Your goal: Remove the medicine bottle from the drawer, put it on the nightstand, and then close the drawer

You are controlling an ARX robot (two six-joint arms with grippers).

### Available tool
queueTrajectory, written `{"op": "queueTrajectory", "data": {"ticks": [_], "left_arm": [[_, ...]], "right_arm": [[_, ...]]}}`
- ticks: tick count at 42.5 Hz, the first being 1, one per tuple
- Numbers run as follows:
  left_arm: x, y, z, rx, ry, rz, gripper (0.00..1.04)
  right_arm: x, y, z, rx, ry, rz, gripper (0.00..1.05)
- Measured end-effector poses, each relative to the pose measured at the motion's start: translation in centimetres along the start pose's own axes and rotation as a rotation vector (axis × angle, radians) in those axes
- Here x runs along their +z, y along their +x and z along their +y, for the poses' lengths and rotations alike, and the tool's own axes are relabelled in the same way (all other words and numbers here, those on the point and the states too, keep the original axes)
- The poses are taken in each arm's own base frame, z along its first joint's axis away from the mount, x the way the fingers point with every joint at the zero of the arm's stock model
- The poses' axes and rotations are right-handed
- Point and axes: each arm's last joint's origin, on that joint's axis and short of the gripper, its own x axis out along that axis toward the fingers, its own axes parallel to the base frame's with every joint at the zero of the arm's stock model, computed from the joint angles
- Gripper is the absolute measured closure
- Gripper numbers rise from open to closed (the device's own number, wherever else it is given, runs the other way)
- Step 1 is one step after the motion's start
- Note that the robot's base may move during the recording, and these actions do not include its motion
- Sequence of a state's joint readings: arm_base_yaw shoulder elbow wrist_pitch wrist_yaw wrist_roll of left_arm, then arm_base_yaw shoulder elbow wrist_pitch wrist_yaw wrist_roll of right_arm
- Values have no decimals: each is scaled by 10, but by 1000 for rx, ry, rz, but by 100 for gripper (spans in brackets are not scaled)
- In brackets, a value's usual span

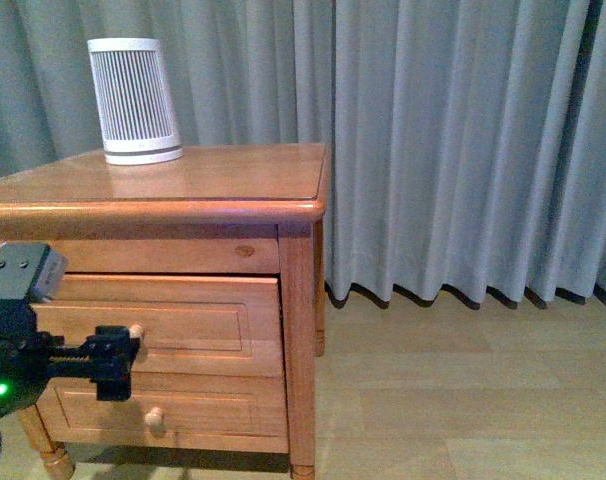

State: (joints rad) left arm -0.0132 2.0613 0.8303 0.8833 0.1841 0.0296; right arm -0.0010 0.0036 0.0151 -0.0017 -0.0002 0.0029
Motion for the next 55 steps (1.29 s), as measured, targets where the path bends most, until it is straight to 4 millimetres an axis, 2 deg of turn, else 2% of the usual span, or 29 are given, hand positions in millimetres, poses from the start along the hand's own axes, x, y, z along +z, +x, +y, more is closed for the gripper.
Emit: {"op": "queueTrajectory", "data": {"ticks": [17, 32, 44, 46, 52, 55], "left_arm": [[0, 64, 7, -27, -14, 9, 7], [-10, 94, 26, -11, -56, 25, 7], [-15, 107, 29, -13, -73, 29, 7], [-17, 108, 29, -12, -75, 32, 11], [-19, 110, 32, -3, -80, 37, 39], [-20, 111, 34, 1, -83, 37, 48]], "right_arm": [[0, 0, 0, 0, 0, 0, 7], [0, 0, 0, 0, 0, 0, 7], [0, 0, 0, 0, 0, 0, 7], [0, 0, 0, 0, 0, 0, 7], [0, 0, 0, 0, 0, 0, 7], [0, 0, 0, 0, 0, 0, 7]]}}
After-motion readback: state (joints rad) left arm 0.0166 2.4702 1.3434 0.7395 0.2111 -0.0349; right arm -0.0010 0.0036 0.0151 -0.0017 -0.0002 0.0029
